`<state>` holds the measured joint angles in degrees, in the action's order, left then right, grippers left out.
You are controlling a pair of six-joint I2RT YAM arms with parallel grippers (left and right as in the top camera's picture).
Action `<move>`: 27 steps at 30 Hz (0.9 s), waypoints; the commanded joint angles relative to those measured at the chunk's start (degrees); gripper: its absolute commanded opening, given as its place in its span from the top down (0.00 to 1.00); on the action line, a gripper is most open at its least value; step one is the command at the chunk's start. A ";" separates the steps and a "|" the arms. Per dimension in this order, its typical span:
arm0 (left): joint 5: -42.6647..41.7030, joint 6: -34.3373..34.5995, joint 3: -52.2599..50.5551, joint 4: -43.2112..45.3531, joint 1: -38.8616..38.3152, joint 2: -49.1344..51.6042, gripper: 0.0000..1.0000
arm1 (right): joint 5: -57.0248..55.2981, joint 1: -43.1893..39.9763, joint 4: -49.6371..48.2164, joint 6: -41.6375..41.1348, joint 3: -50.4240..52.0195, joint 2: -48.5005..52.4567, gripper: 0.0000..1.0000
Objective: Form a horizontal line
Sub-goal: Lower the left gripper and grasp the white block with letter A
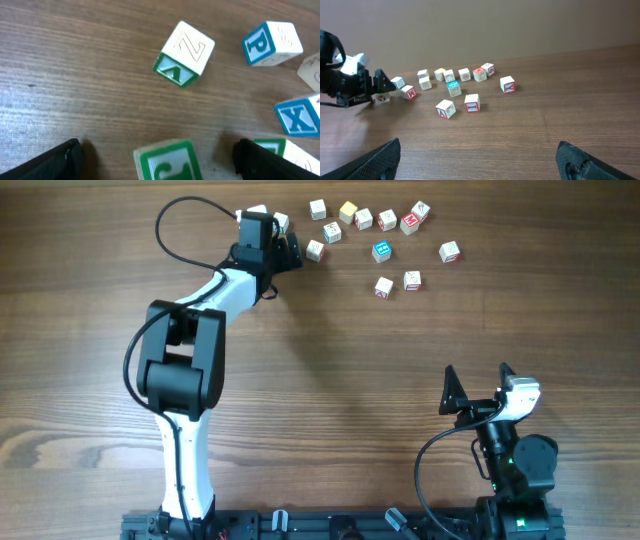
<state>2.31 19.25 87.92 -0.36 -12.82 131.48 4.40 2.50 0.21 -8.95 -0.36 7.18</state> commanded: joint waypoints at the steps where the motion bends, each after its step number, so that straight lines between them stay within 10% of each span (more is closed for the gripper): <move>1: 0.33 0.98 0.15 -0.48 0.17 3.87 0.00 | -1.03 -0.28 -0.11 -0.09 -0.07 -0.15 0.00; 7: 0.35 0.94 0.17 -0.87 0.07 3.85 0.43 | -1.03 -0.28 -0.11 -0.09 -0.07 -0.15 0.00; 24: 13.46 0.48 0.17 -14.49 0.09 -10.43 0.67 | -1.03 -0.28 -0.11 -0.09 -0.07 -0.15 0.01; 27: 13.44 0.48 0.17 -14.51 0.09 -11.89 0.60 | -1.03 -0.28 -0.11 -0.07 -0.07 -0.15 0.00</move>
<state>13.89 19.66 88.33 -15.05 -12.80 123.57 4.40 2.50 0.23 -8.95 -0.36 7.18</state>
